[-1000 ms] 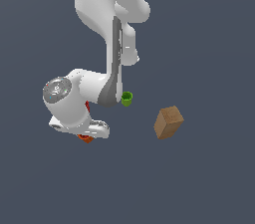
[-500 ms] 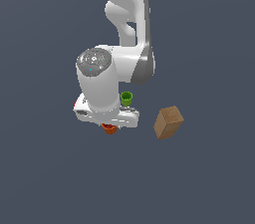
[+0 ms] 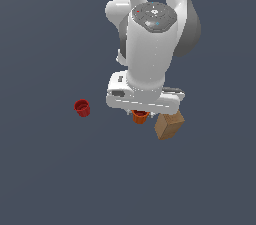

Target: Pick up a designated object from a clutter of objects.

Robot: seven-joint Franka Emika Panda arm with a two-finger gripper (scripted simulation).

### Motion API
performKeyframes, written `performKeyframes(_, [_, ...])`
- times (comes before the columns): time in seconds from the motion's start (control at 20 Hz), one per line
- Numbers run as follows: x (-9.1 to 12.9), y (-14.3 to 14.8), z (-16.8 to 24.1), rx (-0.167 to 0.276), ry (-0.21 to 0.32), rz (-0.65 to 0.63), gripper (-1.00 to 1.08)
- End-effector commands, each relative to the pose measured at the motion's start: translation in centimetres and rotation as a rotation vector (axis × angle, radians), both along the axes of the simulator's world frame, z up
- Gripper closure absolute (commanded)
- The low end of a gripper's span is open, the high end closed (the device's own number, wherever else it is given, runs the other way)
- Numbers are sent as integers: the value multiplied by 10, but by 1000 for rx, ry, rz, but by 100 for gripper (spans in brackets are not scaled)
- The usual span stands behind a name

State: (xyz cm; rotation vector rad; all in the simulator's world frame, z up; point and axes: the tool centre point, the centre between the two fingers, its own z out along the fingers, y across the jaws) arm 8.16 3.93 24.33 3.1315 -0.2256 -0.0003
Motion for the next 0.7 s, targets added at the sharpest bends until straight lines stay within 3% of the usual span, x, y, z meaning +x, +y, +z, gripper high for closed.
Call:
performKeyframes(0.0, [-2, 26, 20, -1, 0, -1, 108])
performKeyframes(0.65, [-4, 151, 113, 1, 0, -1, 108])
